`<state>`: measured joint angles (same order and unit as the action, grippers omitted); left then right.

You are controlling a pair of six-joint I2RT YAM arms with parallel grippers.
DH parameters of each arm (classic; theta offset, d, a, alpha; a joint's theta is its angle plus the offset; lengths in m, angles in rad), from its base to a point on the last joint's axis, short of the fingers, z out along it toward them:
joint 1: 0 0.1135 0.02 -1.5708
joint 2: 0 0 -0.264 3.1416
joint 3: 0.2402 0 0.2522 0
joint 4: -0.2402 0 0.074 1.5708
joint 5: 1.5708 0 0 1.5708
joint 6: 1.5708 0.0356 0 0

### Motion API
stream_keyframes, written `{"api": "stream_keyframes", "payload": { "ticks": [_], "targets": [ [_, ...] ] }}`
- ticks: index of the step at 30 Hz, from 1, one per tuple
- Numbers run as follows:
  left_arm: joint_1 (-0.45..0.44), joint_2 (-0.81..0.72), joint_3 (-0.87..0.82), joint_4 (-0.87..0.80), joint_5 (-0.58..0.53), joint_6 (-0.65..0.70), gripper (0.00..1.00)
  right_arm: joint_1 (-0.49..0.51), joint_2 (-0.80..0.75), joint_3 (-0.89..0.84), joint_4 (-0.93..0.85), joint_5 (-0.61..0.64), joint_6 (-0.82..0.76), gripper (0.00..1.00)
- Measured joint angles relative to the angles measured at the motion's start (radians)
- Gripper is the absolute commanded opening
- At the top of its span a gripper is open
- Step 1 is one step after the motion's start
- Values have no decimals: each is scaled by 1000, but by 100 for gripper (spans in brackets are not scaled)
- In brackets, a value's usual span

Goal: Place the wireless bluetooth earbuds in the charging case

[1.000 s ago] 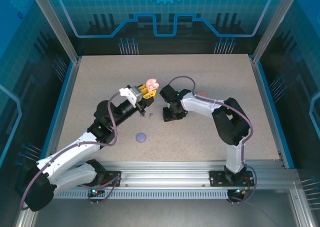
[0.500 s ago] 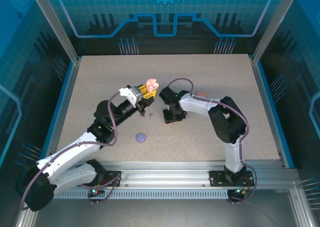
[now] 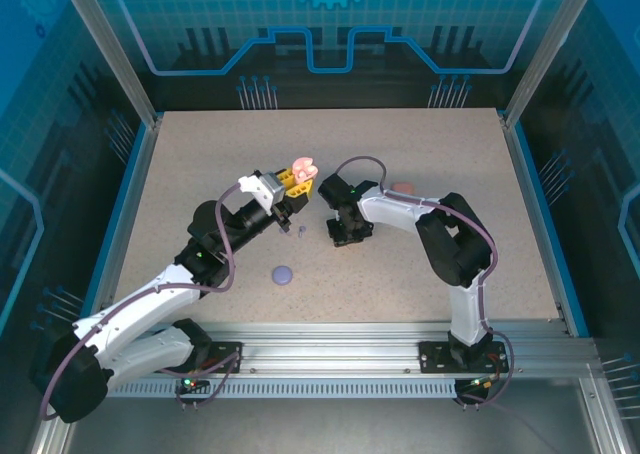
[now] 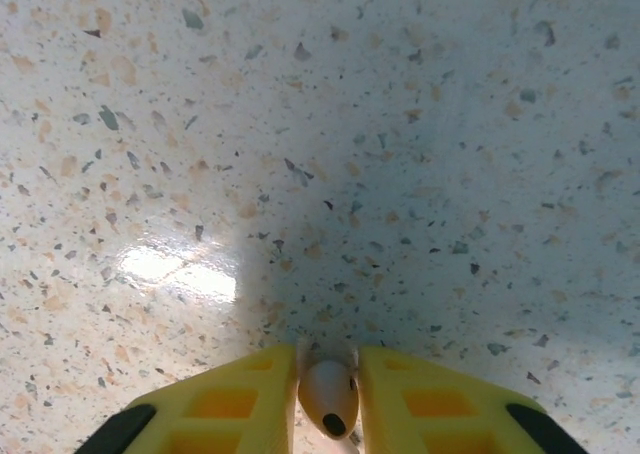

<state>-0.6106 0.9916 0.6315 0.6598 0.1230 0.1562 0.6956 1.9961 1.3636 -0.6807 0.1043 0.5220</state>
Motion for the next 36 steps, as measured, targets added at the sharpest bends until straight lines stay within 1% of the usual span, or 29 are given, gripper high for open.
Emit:
{"api": "stream_keyframes", "payload": {
  "ticks": [6, 10, 13, 19, 27, 30, 36],
  "targets": [
    [0, 0, 0, 0, 0, -1, 0, 0, -3, 0, 0, 2, 1, 16],
    [0, 0, 0, 0, 0, -5, 0, 0, -11, -3, 2, 0, 1, 15],
    [0, 0, 0, 0, 0, -12, 0, 0, -47, -18, 8, -4, 5, 15],
    [2, 0, 0, 0, 1, -26, 0, -14, -221, -50, 32, -38, 24, 15],
    [4, 0, 0, 1, 10, -46, 0, -79, -517, -47, 72, -104, 51, 15],
    [4, 0, 0, 3, 16, -53, 0, -103, -595, -16, 75, -126, 58, 15],
    [5, 0, 0, 4, 32, -72, 0, -123, -689, 55, 108, -164, 74, 15]
  ]
}}
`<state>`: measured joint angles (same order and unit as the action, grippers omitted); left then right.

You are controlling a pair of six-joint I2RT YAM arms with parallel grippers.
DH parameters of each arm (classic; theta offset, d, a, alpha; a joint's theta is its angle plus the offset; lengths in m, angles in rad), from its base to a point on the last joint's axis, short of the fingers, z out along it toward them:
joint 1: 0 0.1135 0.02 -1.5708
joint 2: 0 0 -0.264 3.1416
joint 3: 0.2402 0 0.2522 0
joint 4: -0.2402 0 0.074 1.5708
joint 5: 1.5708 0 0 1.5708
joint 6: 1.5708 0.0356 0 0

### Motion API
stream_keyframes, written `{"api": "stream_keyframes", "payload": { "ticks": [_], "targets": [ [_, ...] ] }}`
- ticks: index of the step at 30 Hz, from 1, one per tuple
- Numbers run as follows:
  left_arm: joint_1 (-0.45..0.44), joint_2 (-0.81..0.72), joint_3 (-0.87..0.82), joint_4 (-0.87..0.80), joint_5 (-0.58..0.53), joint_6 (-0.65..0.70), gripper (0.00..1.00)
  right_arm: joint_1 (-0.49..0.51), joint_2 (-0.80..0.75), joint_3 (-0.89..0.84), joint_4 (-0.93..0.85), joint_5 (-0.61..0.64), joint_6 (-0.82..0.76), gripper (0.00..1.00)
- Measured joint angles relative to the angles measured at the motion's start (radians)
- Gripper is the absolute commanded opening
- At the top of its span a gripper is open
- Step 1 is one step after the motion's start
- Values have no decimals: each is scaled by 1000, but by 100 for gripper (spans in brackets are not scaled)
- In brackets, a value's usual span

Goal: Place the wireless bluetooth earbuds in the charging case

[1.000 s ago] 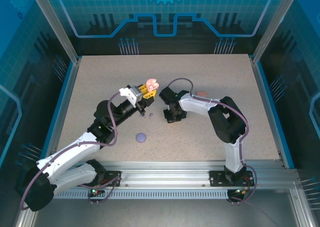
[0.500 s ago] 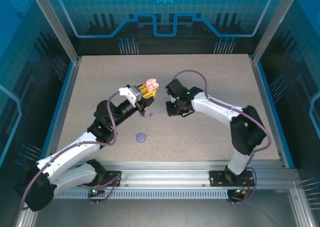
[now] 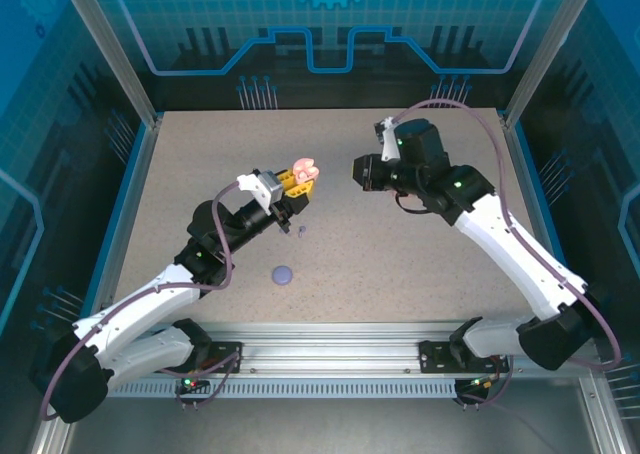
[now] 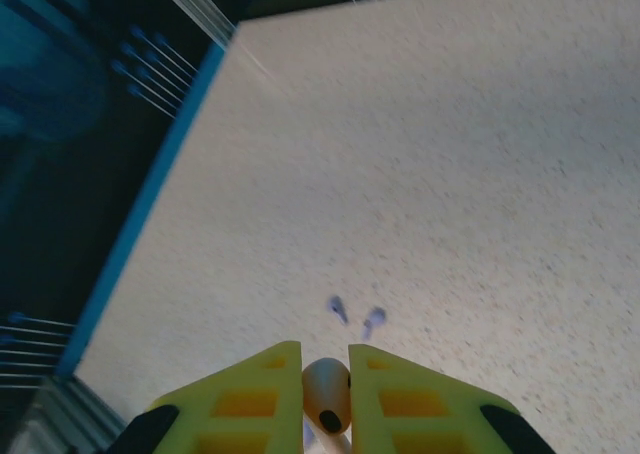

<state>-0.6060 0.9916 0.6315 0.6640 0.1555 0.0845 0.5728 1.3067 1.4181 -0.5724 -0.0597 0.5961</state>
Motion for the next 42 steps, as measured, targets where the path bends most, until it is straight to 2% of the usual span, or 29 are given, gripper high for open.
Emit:
{"api": "stream_keyframes", "payload": {
  "ticks": [12, 23, 29, 42],
  "targets": [
    [0, 12, 0, 15, 29, -34, 0, 14, -105, -12, 248, -93, 90, 16],
    [0, 29, 0, 31, 49, -61, 0, 117, -113, -125, 474, -129, 131, 16],
    [0, 29, 0, 46, 51, -68, 0, 138, -113, -194, 578, -135, 138, 16],
    [0, 29, 0, 53, 51, -84, 0, 161, -108, -248, 681, -136, 160, 15]
  ]
}}
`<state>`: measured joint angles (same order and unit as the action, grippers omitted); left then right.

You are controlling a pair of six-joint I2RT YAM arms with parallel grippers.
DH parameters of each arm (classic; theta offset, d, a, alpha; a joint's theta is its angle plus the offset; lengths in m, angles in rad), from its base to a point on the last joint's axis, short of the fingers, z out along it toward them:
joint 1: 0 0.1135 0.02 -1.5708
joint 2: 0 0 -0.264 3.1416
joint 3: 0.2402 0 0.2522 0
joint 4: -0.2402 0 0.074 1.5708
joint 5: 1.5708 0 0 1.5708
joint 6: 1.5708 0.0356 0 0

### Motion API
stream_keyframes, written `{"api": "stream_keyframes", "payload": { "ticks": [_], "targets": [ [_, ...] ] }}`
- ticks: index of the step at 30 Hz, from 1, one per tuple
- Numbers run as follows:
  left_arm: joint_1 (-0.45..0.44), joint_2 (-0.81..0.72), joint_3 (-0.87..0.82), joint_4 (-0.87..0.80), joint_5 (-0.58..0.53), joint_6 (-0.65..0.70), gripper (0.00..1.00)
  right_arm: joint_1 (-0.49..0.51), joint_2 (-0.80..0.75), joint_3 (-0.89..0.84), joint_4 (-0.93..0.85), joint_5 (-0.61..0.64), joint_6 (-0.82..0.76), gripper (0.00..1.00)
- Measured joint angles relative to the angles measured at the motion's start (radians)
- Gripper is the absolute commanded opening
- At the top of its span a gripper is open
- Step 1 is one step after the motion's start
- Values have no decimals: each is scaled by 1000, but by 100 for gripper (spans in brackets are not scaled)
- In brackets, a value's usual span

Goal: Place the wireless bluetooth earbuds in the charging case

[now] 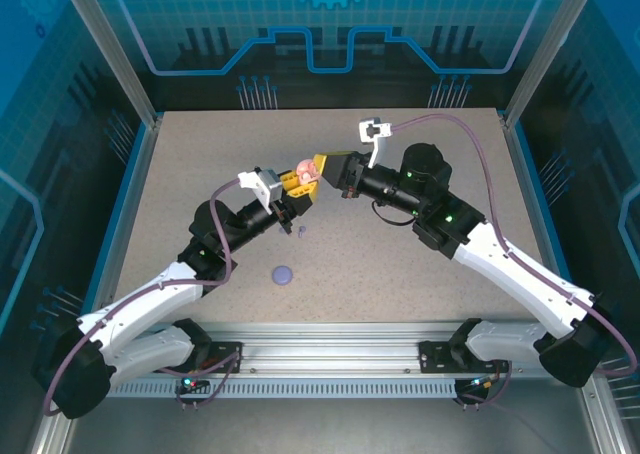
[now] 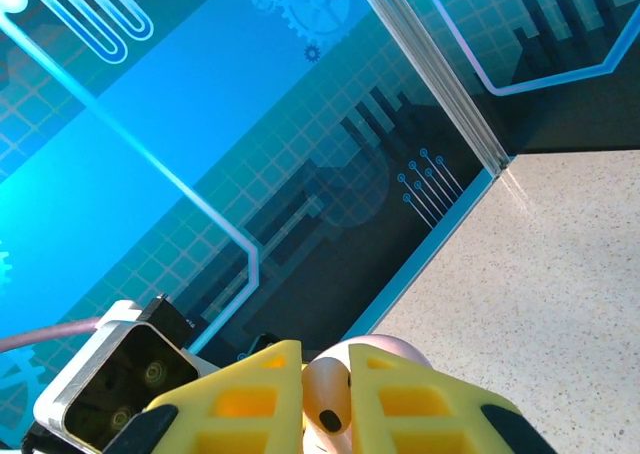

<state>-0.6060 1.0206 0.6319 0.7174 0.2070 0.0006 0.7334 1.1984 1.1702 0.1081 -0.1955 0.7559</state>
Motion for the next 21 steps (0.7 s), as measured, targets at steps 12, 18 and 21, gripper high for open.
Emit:
{"api": "stream_keyframes", "payload": {
  "ticks": [12, 18, 21],
  "targets": [
    [0, 0, 0, 0, 0, 0, 0, 0, 2, -23, 13, 1, 3, 15],
    [0, 0, 0, 0, 0, 0, 0, 0, 3, -25, 4, 2, 2, 14],
    [0, 0, 1, -1, 0, 0, 0, 0, 2, -26, 2, 3, -1, 14]
  ]
}}
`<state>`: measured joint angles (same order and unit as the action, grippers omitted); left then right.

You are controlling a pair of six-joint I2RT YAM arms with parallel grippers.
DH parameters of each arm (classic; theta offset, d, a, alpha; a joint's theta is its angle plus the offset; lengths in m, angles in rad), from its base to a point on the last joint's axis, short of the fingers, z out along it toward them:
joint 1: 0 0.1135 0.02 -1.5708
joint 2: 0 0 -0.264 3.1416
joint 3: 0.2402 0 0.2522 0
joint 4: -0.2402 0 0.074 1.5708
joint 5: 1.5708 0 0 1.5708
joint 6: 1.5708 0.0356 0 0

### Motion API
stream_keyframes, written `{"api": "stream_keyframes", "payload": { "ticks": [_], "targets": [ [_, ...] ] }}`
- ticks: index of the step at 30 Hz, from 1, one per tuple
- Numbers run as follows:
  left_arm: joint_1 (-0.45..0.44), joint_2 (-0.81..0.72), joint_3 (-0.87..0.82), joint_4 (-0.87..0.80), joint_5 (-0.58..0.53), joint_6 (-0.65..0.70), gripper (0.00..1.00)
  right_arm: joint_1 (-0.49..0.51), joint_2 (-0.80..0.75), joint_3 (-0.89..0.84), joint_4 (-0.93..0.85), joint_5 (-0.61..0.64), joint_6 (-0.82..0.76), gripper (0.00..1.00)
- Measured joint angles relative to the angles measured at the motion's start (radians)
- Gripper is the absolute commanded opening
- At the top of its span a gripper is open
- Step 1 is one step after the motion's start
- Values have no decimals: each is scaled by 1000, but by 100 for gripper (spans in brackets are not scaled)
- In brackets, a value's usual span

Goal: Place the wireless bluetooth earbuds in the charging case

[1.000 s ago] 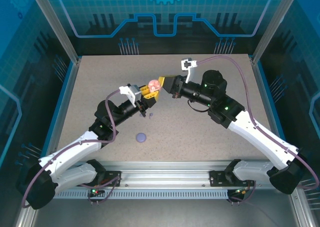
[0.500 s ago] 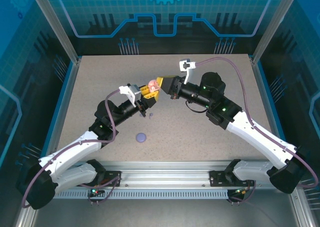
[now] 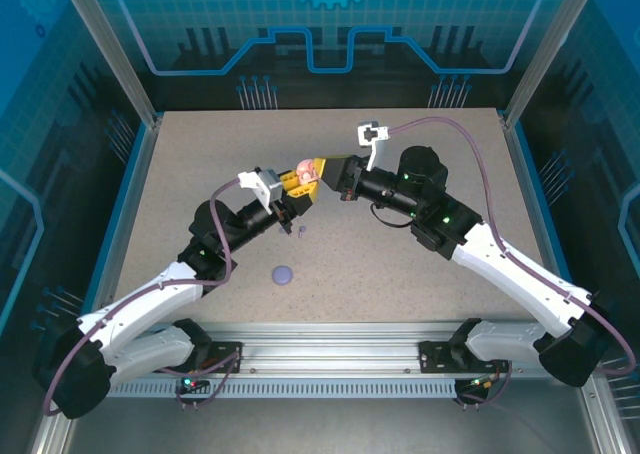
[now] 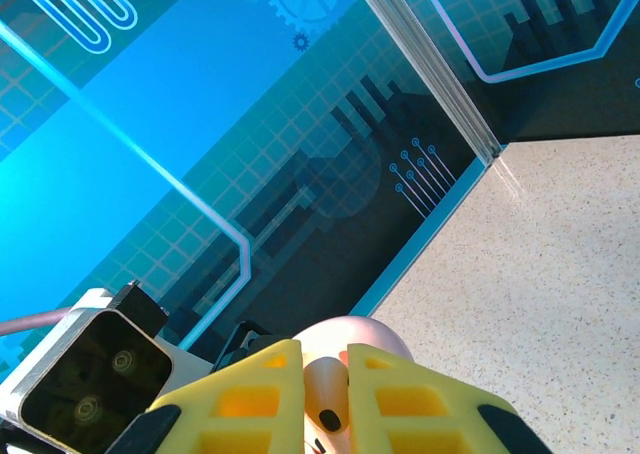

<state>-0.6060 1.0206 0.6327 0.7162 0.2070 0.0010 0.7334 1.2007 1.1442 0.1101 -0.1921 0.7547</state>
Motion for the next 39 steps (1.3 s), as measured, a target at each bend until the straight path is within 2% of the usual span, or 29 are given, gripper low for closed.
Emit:
{"api": "stream_keyframes", "payload": {
  "ticks": [30, 33, 37, 39],
  "targets": [
    [1, 7, 0, -20, 0, 0, 0, 2, 8, -11, -41, 24, -90, 12],
    [1, 7, 0, -25, 0, 0, 0, 2, 8, -11, -47, 23, -97, 18],
    [1, 7, 0, -29, 0, 0, 0, 5, 11, -11, -60, 27, -107, 36],
    [1, 8, 0, -31, 0, 0, 0, 5, 12, -11, -66, 32, -106, 50]
  ]
}}
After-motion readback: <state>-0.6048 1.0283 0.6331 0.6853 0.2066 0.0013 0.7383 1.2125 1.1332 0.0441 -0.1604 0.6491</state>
